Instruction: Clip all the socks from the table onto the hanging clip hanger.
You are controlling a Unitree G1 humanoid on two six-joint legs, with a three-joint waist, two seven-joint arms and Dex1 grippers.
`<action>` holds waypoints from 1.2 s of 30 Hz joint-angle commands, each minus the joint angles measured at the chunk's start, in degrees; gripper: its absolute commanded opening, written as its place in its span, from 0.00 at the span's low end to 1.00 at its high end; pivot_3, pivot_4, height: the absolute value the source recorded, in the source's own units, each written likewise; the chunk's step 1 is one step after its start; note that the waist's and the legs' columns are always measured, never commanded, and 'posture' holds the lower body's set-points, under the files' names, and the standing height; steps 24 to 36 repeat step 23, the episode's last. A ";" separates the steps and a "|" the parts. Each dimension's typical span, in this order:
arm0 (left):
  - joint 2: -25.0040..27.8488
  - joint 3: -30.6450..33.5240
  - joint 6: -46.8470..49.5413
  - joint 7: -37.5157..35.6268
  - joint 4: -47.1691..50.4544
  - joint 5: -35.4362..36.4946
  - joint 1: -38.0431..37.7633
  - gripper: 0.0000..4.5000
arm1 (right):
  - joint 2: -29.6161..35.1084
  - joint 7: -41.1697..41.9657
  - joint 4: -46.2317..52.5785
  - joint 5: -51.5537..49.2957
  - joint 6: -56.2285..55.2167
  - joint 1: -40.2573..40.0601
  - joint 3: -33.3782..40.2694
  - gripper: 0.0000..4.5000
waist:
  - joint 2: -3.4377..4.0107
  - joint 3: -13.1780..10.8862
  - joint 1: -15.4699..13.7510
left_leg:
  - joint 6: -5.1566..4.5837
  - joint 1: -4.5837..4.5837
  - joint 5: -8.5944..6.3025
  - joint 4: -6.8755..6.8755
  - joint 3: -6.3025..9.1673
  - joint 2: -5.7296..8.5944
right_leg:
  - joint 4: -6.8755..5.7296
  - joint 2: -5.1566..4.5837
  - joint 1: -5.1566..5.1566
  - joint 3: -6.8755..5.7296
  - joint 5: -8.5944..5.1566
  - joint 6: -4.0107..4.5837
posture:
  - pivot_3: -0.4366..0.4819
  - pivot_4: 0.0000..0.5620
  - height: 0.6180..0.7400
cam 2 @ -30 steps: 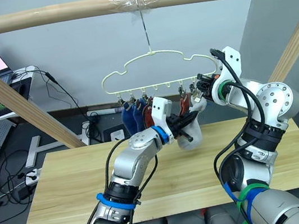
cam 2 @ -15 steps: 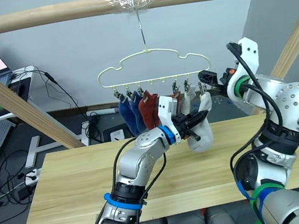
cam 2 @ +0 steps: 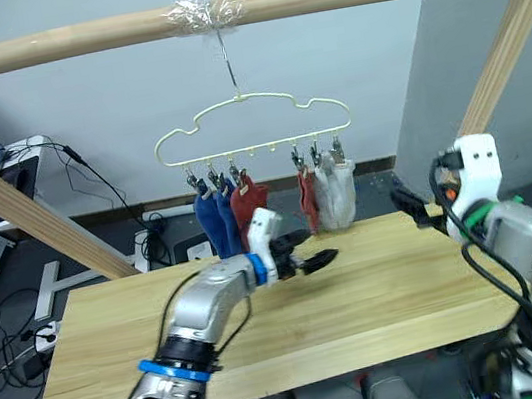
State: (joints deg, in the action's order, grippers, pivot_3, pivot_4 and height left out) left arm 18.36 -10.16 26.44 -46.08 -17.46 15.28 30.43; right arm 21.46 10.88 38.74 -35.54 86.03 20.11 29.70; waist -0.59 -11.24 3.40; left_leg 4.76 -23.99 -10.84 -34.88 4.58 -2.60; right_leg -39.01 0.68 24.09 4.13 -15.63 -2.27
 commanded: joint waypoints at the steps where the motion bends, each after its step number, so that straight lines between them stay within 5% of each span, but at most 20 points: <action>1: 7.99 5.26 -5.20 -6.86 -0.11 0.72 2.61 1.00 | 3.26 5.14 3.59 -0.70 -7.84 -5.69 -0.46 1.00 | -0.11 0.38 0.02 | 0.00 0.01 0.00 0.00 0.00 -0.01 | 0.00 0.01 0.00 -0.01 0.00 0.00 | 0.48 0.11 1.00; 7: 21.61 11.43 -5.72 -11.92 -0.37 0.80 1.51 1.00 | 14.30 15.02 0.33 6.58 -28.72 -17.29 -6.90 1.00 | -0.34 2.23 -0.08 | 0.00 0.03 -0.01 0.02 -0.06 0.00 | 0.10 -0.03 -0.04 0.00 -0.01 -0.01 | 0.55 0.06 1.00; 15: 34.91 22.04 -7.92 -14.28 -0.55 1.99 -7.60 1.00 | 21.07 26.92 -4.00 2.48 -37.87 -18.32 -5.84 1.00 | -1.11 3.41 -1.14 | 0.00 0.91 -0.02 0.03 -0.05 -0.08 | 0.06 -0.03 -0.81 -0.04 -0.16 0.27 | 0.71 0.01 1.00; 22: 34.19 23.78 -10.88 -12.13 -5.08 1.38 -5.86 1.00 | 22.25 30.47 -6.81 0.33 -39.50 -15.61 -9.11 1.00 | -1.48 4.60 -5.08 | 0.01 1.02 -0.02 0.01 -0.12 -0.07 | 0.12 -0.08 -0.95 -0.04 -0.23 0.45 | 0.77 0.00 1.00; 36: 34.03 23.39 -10.67 -12.14 -5.03 1.24 -5.87 1.00 | 22.15 30.38 -7.20 0.29 -39.50 -15.22 -9.40 1.00 | -1.48 4.60 -5.08 | 0.01 1.02 -0.02 0.01 -0.12 -0.06 | 0.12 -0.08 -0.95 -0.04 -0.23 0.45 | 0.78 0.00 1.00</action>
